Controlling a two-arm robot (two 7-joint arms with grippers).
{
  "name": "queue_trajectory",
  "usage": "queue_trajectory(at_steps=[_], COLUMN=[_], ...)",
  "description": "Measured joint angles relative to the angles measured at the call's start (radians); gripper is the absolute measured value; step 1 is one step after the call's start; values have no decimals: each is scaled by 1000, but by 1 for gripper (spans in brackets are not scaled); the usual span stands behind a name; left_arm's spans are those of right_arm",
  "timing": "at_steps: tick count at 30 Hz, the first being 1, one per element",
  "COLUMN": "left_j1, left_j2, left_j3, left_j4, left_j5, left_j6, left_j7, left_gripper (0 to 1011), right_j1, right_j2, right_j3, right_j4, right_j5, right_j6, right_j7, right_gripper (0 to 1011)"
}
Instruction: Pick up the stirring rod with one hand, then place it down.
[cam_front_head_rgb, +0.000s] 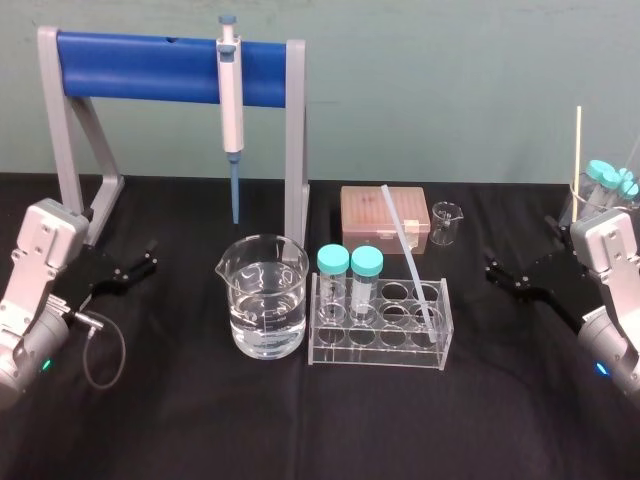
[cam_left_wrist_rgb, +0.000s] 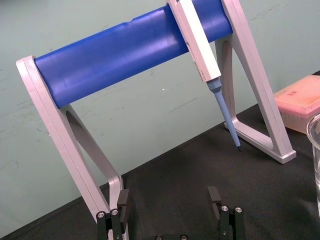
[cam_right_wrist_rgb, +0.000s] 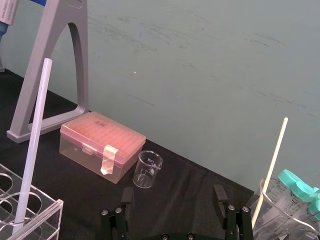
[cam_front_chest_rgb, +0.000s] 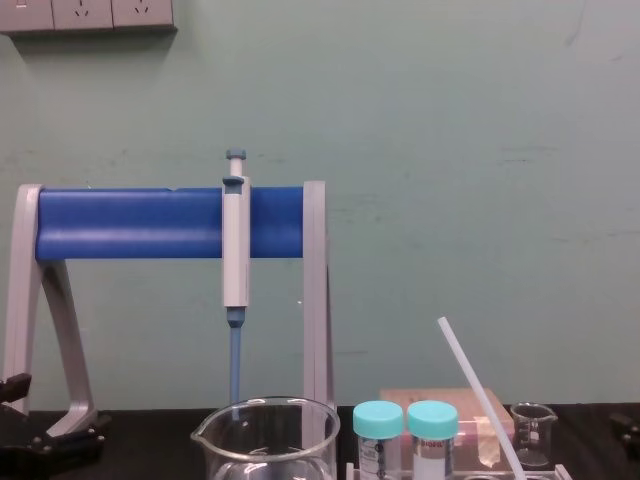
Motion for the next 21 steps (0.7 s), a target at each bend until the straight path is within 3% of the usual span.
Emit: queue_trajectory(at_steps=[21], left_j1=[0], left_j2=[0], left_j3=[0], left_j4=[0], left_j5=[0], left_j6=[0], left_j7=[0], left_gripper=[1000], right_j1=[0], right_j2=[0], right_j3=[0], right_j4=[0], right_j5=[0], right_j6=[0], right_j7=[0], right_gripper=[1003])
